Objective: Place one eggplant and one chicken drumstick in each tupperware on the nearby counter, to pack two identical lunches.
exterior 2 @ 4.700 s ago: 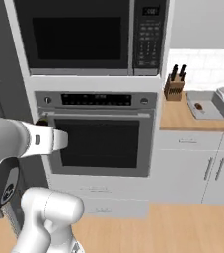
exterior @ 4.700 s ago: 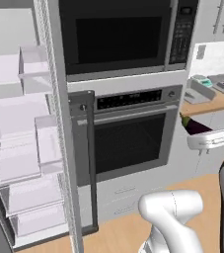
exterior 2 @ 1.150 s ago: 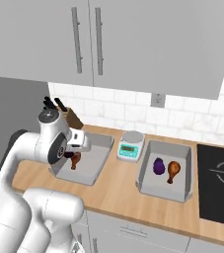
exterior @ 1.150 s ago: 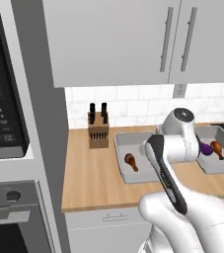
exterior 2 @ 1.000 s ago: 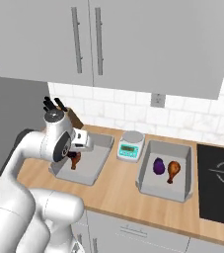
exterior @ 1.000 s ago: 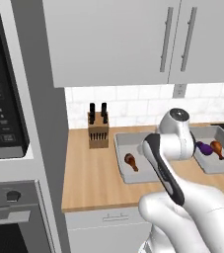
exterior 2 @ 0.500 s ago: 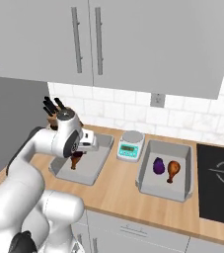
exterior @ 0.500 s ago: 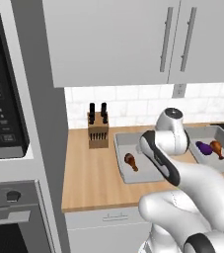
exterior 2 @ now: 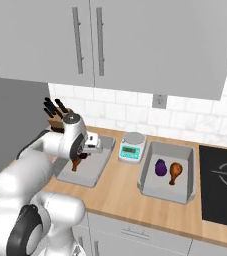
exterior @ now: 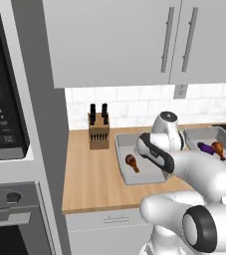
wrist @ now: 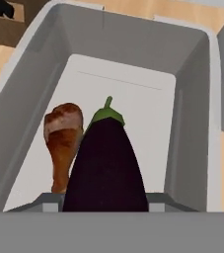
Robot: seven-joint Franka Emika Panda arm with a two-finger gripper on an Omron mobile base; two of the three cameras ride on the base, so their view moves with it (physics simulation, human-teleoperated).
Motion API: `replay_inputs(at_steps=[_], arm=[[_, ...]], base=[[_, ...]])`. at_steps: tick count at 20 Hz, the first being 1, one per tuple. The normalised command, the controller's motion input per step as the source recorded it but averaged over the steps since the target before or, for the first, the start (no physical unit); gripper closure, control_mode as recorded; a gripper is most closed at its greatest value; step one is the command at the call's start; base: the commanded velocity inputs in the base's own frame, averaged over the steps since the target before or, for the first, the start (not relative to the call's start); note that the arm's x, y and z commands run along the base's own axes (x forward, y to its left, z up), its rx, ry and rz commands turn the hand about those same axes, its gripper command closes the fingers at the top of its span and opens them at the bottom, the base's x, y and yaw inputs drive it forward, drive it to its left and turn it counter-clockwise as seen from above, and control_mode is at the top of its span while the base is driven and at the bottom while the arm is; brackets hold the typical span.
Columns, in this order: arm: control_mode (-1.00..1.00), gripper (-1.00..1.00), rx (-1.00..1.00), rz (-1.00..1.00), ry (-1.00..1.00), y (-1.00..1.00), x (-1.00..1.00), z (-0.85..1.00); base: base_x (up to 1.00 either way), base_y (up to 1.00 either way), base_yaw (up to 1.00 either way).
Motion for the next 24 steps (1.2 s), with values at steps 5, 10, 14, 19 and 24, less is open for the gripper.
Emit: replay_inputs(at_steps=[5, 10, 14, 19, 24], arm=[[-1.00, 1.00, 0.00, 0.00, 0.03, 0.00, 0.21, -0.37], [-1.00, 1.00, 0.00, 0.00, 0.03, 0.00, 0.15, -0.33], [-1.00, 1.00, 0.00, 0.00, 0.00, 0.00, 0.13, -0.24], [-1.00, 1.00, 0.00, 0.00, 0.00, 0.00, 0.11, -0.27], [-1.00, 1.00, 0.00, 0.00, 0.00, 0.00, 0.03, -0.29]], base=[[0.00, 0.00, 0.00], [0.00, 0.00, 0.00], [0.00, 0.00, 0.00], [0.00, 0.00, 0.00], [0.00, 0.00, 0.00]])
